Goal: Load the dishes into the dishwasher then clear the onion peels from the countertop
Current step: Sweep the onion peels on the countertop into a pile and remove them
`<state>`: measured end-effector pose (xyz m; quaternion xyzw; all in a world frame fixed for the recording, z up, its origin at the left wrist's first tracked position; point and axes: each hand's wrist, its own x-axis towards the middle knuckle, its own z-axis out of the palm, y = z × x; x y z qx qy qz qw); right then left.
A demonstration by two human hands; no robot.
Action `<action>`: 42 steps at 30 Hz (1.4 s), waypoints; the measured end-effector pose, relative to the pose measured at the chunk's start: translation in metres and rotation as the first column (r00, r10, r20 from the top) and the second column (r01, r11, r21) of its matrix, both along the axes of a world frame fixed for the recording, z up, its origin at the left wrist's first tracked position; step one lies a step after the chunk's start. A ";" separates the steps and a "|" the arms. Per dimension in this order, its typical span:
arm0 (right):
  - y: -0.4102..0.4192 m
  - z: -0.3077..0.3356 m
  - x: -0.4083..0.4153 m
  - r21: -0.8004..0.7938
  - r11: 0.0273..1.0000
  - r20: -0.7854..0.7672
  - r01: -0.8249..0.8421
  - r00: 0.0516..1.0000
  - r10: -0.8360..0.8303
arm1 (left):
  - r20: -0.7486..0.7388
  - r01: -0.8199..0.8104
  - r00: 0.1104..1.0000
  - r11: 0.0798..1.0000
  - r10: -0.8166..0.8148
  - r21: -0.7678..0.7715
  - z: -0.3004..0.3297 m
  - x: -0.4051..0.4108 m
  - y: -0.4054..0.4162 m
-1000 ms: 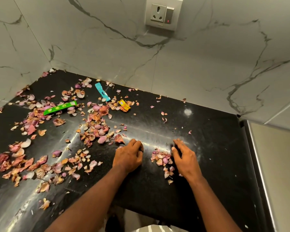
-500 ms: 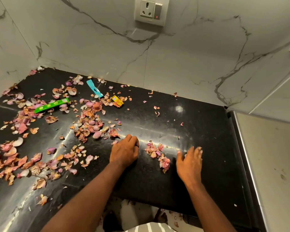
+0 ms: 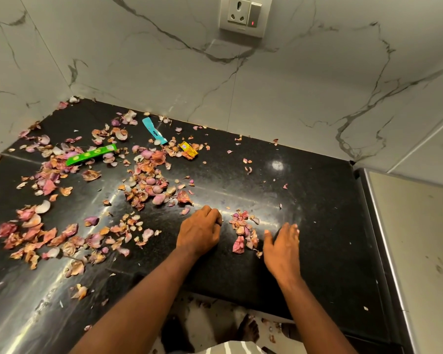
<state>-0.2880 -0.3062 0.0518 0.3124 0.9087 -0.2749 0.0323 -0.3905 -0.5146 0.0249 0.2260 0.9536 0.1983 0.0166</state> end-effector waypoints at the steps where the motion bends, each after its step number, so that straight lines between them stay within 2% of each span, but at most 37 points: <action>1: -0.004 -0.003 0.000 0.005 0.998 0.064 -0.057 0.996 0.056 | 0.002 0.003 1.000 1.000 -0.003 0.004 0.000 0.000 0.000; 2: -0.010 -0.007 0.001 -0.006 0.991 0.062 -0.134 0.989 0.135 | 0.005 0.005 1.000 1.000 -0.006 0.009 -0.001 0.000 0.000; 4: -0.020 -0.006 0.000 -0.087 0.960 -0.046 -0.265 0.964 0.262 | 0.012 0.007 1.000 1.000 -0.007 0.015 -0.001 -0.001 -0.001; 6: -0.020 0.004 -0.001 -0.178 0.950 -0.157 -0.258 0.960 0.232 | 0.016 0.004 1.000 1.000 -0.005 0.027 0.000 -0.001 -0.001; 7: -0.016 0.009 0.000 -0.156 0.961 -0.182 -0.228 0.963 0.199 | 0.016 0.004 1.000 0.999 -0.005 0.032 0.000 -0.001 -0.002; 8: -0.011 0.014 0.001 -0.086 0.974 -0.165 -0.209 0.967 0.193 | 0.017 0.005 1.000 0.999 -0.006 0.033 0.000 -0.001 -0.002; 10: -0.004 0.019 0.004 0.029 0.980 0.000 -0.194 0.981 0.195 | 0.015 0.007 1.000 0.999 -0.008 0.032 -0.001 -0.001 -0.002; 12: -0.005 0.021 0.004 -0.015 0.987 0.156 -0.161 0.974 0.162 | 0.013 0.008 1.000 0.999 -0.008 0.032 -0.001 -0.001 -0.001; 13: -0.005 0.017 0.002 -0.055 0.988 0.172 -0.142 0.974 0.150 | 0.013 0.010 1.000 0.999 -0.010 0.032 -0.002 -0.002 -0.001; 17: -0.007 0.007 -0.017 -0.164 0.977 0.035 -0.137 0.989 0.145 | 0.020 0.011 1.000 0.999 -0.012 0.036 -0.001 -0.003 -0.001; 22: -0.009 0.008 -0.039 -0.243 0.916 -0.206 -0.321 0.939 0.274 | 0.013 0.013 1.000 0.999 -0.014 0.046 -0.001 -0.002 -0.002; 27: -0.006 0.011 -0.051 -0.003 0.956 -0.378 -0.295 0.885 0.272 | 0.019 0.012 1.000 0.998 -0.013 0.067 0.000 -0.003 -0.003; 28: -0.007 0.011 -0.055 -0.004 0.954 -0.342 -0.300 0.897 0.281 | 0.025 0.004 1.000 0.997 -0.006 0.077 0.000 -0.003 -0.003; 31: -0.020 0.003 -0.067 -0.072 0.919 -0.104 -0.387 0.920 0.379 | 0.074 -0.066 0.996 0.982 0.053 0.179 0.001 -0.003 -0.003; 33: -0.036 -0.010 -0.070 -0.002 0.860 -0.061 -0.511 0.858 0.510 | 0.126 -0.157 0.984 0.940 0.124 0.302 0.001 -0.003 -0.005; 37: -0.046 -0.033 -0.059 0.173 0.727 -0.277 -0.664 0.676 0.683 | 0.138 -0.208 0.976 0.902 0.168 0.378 -0.002 -0.004 -0.008; 39: -0.037 -0.040 -0.057 0.302 0.665 -0.319 -0.683 0.585 0.745 | 0.132 -0.220 0.975 0.879 0.181 0.422 -0.003 -0.005 -0.009; 42: -0.028 -0.038 -0.060 0.448 0.627 -0.321 -0.638 0.540 0.779 | 0.128 -0.224 0.974 0.875 0.187 0.428 -0.004 -0.007 -0.010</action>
